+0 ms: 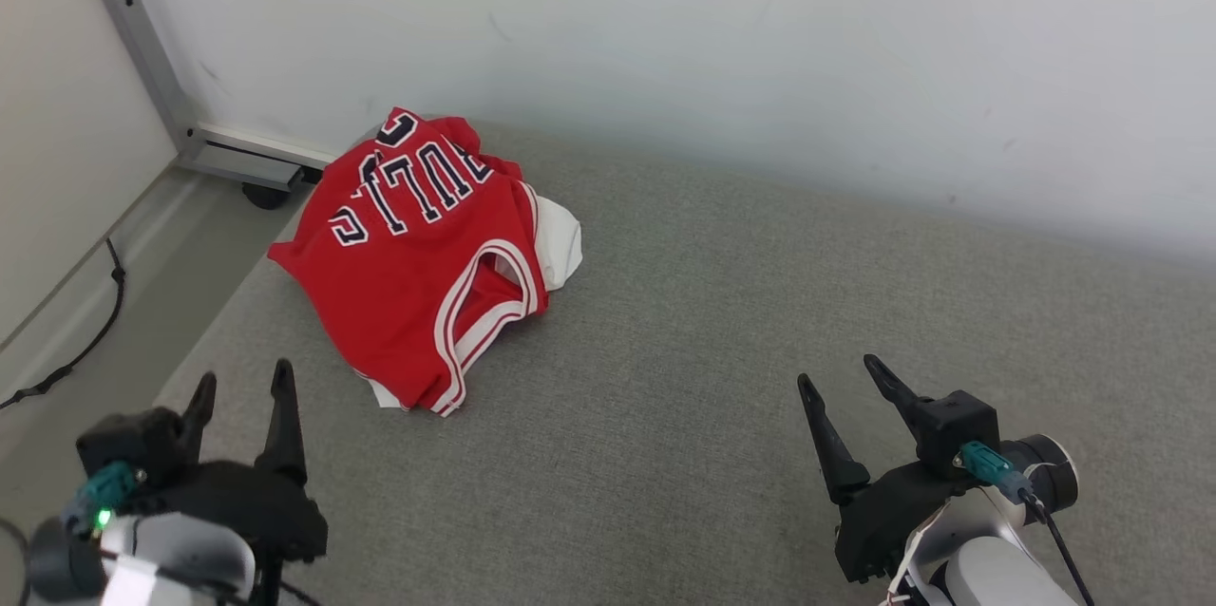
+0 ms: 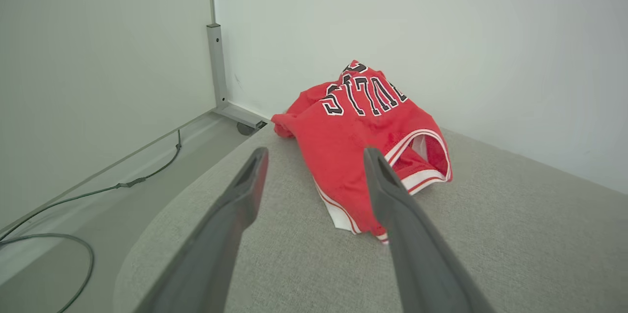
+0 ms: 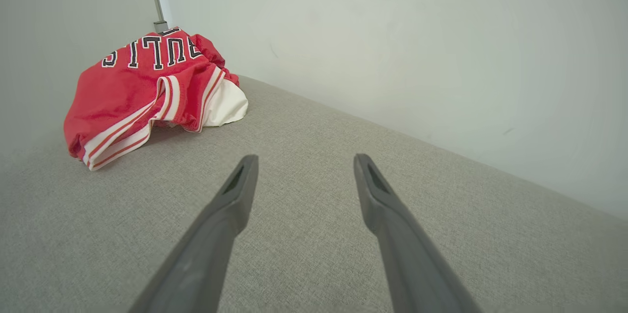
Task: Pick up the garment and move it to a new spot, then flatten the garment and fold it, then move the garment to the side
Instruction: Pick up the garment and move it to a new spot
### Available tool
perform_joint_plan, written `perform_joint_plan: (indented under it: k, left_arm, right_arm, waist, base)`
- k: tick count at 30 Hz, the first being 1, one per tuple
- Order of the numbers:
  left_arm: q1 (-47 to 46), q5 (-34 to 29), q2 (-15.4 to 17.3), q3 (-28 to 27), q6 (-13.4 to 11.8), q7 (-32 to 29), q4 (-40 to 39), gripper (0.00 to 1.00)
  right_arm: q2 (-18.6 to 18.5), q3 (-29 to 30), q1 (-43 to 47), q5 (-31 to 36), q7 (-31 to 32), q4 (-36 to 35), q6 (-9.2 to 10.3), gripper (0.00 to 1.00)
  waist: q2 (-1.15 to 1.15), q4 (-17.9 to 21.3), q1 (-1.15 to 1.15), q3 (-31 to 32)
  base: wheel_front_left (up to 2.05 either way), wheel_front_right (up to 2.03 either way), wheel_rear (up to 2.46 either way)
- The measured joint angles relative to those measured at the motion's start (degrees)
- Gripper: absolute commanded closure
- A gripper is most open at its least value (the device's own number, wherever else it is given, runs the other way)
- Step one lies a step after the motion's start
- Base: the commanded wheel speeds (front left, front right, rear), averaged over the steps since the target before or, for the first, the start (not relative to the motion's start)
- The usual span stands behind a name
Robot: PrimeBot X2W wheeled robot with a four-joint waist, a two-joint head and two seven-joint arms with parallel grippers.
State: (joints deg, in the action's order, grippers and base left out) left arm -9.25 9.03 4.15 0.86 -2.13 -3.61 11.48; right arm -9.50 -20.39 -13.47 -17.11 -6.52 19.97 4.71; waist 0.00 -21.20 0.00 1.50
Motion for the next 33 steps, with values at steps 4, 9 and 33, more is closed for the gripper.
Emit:
perform_joint_plan:
  k: [4,9,33]
  left_arm:
    - [-6.78,0.81,0.88,0.04,1.93,-1.29,2.75,0.0]
    - [-15.9,3.44,2.38,-0.48,4.54,-4.04,8.47,0.0]
    - [-42.91,6.72,10.39,-0.15,8.69,-19.69,35.59,0.0]
  right_arm:
    - [-0.46,-0.02,-0.19,0.1,0.44,-0.43,-0.19,0.0]
    - [-1.07,0.01,-1.94,0.27,0.84,-1.55,-0.18,0.0]
    - [-4.25,0.69,-6.2,1.44,3.01,-5.47,-0.67,0.0]
  waist:
    - [0.0,1.58,0.0,-1.29]
    - [0.0,3.68,0.0,-3.4]
    - [0.01,13.06,0.01,-15.86]
  base:
    - [0.0,0.0,0.0]
    - [0.0,0.0,0.0]
    - [0.0,0.0,0.0]
